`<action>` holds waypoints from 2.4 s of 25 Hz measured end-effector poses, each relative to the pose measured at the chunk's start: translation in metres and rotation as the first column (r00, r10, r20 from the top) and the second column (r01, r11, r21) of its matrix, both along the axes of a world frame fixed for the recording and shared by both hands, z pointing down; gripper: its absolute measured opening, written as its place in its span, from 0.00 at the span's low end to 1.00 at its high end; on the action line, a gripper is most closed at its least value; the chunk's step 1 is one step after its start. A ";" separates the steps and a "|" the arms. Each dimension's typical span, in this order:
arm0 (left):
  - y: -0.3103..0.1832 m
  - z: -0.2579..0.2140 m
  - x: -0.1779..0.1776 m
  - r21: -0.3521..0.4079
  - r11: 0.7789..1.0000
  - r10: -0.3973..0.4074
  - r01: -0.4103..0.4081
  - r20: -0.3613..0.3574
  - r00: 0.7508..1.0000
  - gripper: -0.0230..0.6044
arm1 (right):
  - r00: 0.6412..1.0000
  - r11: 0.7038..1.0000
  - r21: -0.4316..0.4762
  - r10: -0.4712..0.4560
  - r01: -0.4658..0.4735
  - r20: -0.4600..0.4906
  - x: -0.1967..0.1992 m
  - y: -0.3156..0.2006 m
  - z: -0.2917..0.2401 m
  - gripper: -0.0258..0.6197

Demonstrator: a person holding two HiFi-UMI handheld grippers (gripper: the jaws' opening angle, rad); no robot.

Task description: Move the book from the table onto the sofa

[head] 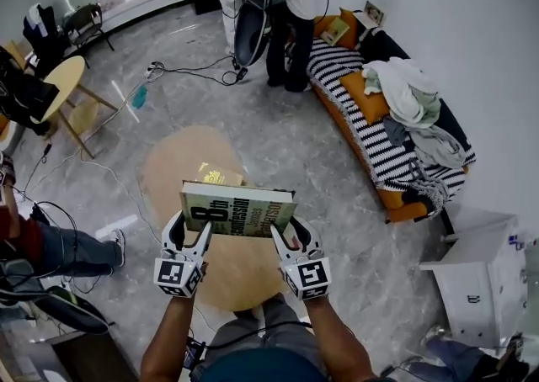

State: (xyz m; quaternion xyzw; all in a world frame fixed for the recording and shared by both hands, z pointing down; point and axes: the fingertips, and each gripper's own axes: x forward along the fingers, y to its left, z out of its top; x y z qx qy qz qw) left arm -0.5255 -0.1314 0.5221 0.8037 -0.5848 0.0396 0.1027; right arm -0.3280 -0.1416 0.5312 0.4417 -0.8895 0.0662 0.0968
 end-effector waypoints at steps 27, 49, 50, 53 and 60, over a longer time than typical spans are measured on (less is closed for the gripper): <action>0.089 -0.229 0.061 0.353 0.917 0.197 -0.184 -0.002 0.980 0.46 | 0.989 0.915 0.377 0.147 -0.143 0.020 0.060 0.127 -0.251 0.29; 0.157 -0.262 0.318 0.399 0.795 0.489 -0.458 0.028 0.872 0.46 | 0.907 0.810 0.435 0.419 -0.392 0.037 0.298 0.255 -0.290 0.28; 0.161 -0.264 0.334 0.401 0.790 0.495 -0.465 0.032 0.869 0.46 | 0.904 0.806 0.436 0.426 -0.401 0.043 0.313 0.261 -0.291 0.28; 0.170 -0.267 0.378 0.408 0.776 0.513 -0.482 0.038 0.858 0.46 | 0.893 0.797 0.421 0.444 -0.433 0.079 0.352 0.275 -0.294 0.28; 0.188 -0.264 0.466 0.423 0.741 0.556 -0.521 0.048 0.830 0.46 | 0.868 0.760 0.456 0.493 -0.463 0.060 0.438 0.303 -0.286 0.27</action>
